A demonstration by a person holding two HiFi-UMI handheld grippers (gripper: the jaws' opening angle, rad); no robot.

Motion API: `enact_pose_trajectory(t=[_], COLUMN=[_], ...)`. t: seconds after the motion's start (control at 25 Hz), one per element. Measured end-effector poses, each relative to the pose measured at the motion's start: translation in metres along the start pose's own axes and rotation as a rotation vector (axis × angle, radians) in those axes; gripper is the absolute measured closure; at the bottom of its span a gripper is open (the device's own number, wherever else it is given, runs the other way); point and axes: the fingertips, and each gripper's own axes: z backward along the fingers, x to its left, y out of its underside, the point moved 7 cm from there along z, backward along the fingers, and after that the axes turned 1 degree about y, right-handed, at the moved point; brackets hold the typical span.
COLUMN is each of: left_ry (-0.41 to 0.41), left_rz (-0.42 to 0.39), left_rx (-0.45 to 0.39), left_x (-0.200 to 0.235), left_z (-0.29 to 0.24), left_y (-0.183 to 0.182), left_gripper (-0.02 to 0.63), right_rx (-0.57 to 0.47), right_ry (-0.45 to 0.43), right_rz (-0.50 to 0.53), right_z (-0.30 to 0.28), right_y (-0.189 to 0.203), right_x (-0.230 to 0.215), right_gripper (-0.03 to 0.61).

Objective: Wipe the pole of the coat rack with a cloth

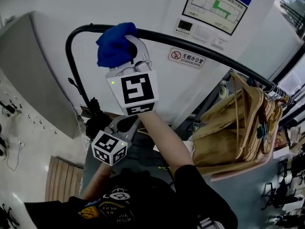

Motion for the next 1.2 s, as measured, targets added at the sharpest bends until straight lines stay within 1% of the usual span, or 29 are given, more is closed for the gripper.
enact_pose_trajectory(t=[0.12, 0.2, 0.36, 0.48, 0.56, 0.6, 0.64, 0.76, 0.84, 1.04, 1.2], left_ry=[0.08, 0.147, 0.261, 0.339, 0.369, 0.377, 0.38, 0.365, 0.338, 0.239, 0.125], left_rz=[-0.015, -0.029, -0.055, -0.061, -0.06, -0.058, -0.058, -0.061, -0.064, -0.064, -0.052], left_rx=[0.018, 0.029, 0.038, 0.046, 0.053, 0.057, 0.06, 0.06, 0.053, 0.027, 0.016], left_x=[-0.015, -0.031, -0.068, -0.093, -0.104, -0.108, -0.11, -0.109, -0.106, -0.084, -0.059], left_z=[-0.026, -0.045, -0.074, -0.089, -0.094, -0.096, -0.097, -0.094, -0.089, -0.069, -0.04], left_y=[0.002, 0.003, 0.003, 0.003, 0.004, 0.005, 0.005, 0.005, 0.003, 0.0, 0.001], left_gripper=[0.612, 0.612, 0.612, 0.612, 0.612, 0.612, 0.612, 0.612, 0.612, 0.612, 0.612], right_rx=[-0.013, -0.025, -0.032, -0.027, -0.04, -0.048, -0.051, -0.042, -0.054, -0.095, -0.105], right_ry=[0.08, 0.164, 0.39, 0.6, 0.727, 0.764, 0.779, 0.759, 0.711, 0.512, 0.351], right_rz=[0.011, 0.013, 0.017, 0.04, 0.033, 0.032, 0.036, 0.063, 0.075, 0.072, 0.088], right_z=[0.052, 0.094, 0.182, 0.252, 0.291, 0.304, 0.311, 0.306, 0.288, 0.215, 0.149], right_y=[-0.008, -0.018, -0.038, -0.052, -0.06, -0.062, -0.064, -0.063, -0.061, -0.044, -0.03], right_x=[-0.047, -0.085, -0.169, -0.235, -0.271, -0.284, -0.293, -0.289, -0.271, -0.204, -0.142], right_gripper=[0.554, 0.554, 0.554, 0.554, 0.554, 0.554, 0.554, 0.554, 0.554, 0.554, 0.554])
